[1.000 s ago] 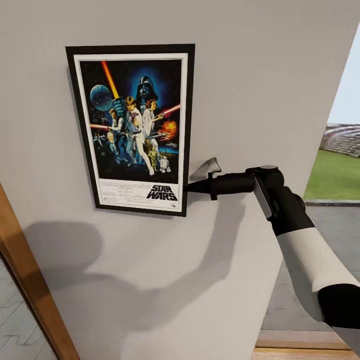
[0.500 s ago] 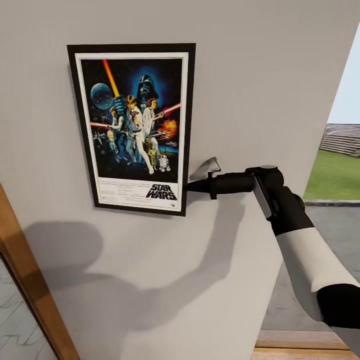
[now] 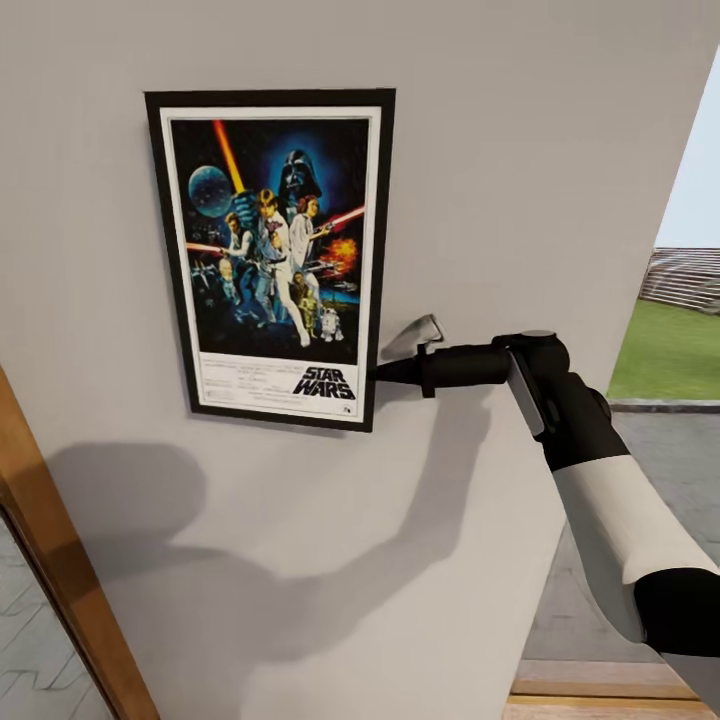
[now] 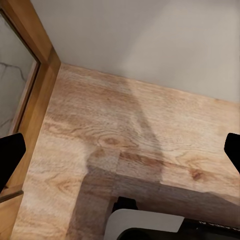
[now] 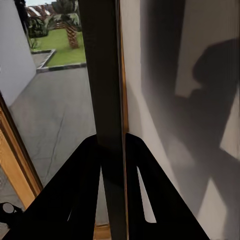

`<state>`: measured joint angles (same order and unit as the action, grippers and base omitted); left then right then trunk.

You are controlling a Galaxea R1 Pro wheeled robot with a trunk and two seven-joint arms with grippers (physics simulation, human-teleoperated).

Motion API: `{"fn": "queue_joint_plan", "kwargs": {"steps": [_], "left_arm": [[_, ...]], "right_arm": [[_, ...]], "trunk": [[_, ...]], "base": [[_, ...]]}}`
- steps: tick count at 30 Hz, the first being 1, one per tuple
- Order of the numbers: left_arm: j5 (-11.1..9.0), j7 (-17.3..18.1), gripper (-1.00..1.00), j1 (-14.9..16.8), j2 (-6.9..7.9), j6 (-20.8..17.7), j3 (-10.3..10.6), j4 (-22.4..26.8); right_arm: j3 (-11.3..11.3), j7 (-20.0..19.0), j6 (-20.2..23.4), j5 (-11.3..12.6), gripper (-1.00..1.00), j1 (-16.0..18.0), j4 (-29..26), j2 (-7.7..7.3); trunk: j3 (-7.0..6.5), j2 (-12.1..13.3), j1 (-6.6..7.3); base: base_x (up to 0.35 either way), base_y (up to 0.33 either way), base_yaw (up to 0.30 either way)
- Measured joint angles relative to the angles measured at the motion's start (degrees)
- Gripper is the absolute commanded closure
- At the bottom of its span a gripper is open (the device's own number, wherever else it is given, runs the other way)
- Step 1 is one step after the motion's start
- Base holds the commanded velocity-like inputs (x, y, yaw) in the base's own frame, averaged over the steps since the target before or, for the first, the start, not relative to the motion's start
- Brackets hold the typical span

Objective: Pick up the poster from the kitchen countertop and hang it on one of the wall nails in the kitchen.

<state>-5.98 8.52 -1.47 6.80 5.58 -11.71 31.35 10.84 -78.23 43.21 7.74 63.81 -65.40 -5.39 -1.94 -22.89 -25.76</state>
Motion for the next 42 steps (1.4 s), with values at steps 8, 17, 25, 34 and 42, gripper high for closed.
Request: {"fn": "queue_joint_plan", "kwargs": {"steps": [8,17,25,34,42], "left_arm": [[0.0,0.0,-1.00,0.0,-0.01,0.0,0.0,0.0],[0.0,0.0,-1.00,0.0,-0.02,0.0,0.0,0.0],[0.0,0.0,-1.00,0.0,-0.02,0.0,0.0,0.0],[0.0,0.0,-1.00,0.0,-0.02,0.0,0.0,0.0],[0.0,0.0,-1.00,0.0,-0.02,0.0,0.0,0.0]], "right_arm": [[-0.2,0.0,0.7,0.0,1.00,0.0,0.0,0.00],[4.1,-4.3,-1.2,0.9,1.00,-0.1,-0.3,-0.89],[-1.7,-2.2,0.4,0.2,-1.00,0.0,2.5,-0.08],[-5.1,-3.6,0.9,0.4,-1.00,0.0,2.6,-0.10],[-5.3,-3.5,2.7,0.5,-1.00,0.0,2.2,-0.07]], "trunk": [[0.00,0.0,0.00],[-0.01,0.0,-0.01],[-0.01,0.0,0.00],[-0.01,-0.1,0.02],[0.00,-0.1,0.02]], "base": [[0.000,0.000,0.000],[0.000,0.000,0.000],[0.000,0.000,0.000],[0.000,0.000,0.000],[0.000,0.000,0.000]]}}
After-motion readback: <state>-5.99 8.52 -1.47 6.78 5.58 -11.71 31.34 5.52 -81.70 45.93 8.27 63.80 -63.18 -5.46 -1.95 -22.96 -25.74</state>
